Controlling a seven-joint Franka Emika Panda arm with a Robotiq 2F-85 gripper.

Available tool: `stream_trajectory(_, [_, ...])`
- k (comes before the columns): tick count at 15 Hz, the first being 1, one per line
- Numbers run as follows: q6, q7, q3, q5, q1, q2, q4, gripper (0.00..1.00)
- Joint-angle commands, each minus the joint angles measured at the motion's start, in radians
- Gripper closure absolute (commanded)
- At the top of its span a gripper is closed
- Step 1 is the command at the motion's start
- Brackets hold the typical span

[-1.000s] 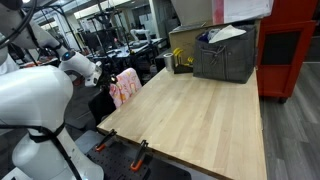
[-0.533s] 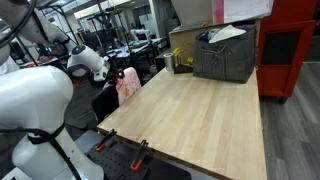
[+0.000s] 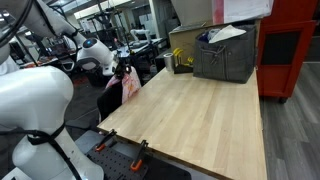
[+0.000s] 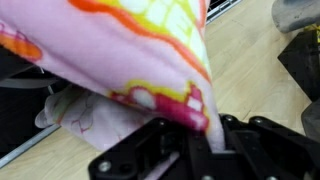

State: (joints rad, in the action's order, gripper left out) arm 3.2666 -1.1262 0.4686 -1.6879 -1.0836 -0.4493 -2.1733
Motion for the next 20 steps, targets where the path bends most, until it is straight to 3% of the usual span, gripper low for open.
stream_trajectory(1, [0.049,-0.001,0.05,-0.04,0.016,0.054,-0.054,0.98])
stream_trajectory(11, [0.27,-0.001,0.085,-0.057,0.017,-0.031,-0.097,0.98])
stream_trajectory(13, [0.2,0.004,0.244,-0.083,-0.102,-0.108,-0.093,0.98])
stream_trajectory(14, [0.276,0.018,0.148,-0.072,-0.02,-0.073,-0.097,0.98])
stream_trajectory(16, [0.188,0.014,0.322,-0.119,-0.153,-0.171,-0.099,0.98])
stream_trajectory(17, [0.279,0.033,0.199,-0.106,-0.049,-0.116,-0.105,0.98])
stream_trajectory(18, [0.259,0.043,0.219,-0.109,-0.065,-0.124,-0.111,0.98])
stream_trajectory(19, [0.189,0.065,0.288,-0.103,-0.126,-0.153,-0.128,0.98])
stream_trajectory(20, [0.226,0.094,0.216,-0.074,-0.07,-0.109,-0.14,0.98])
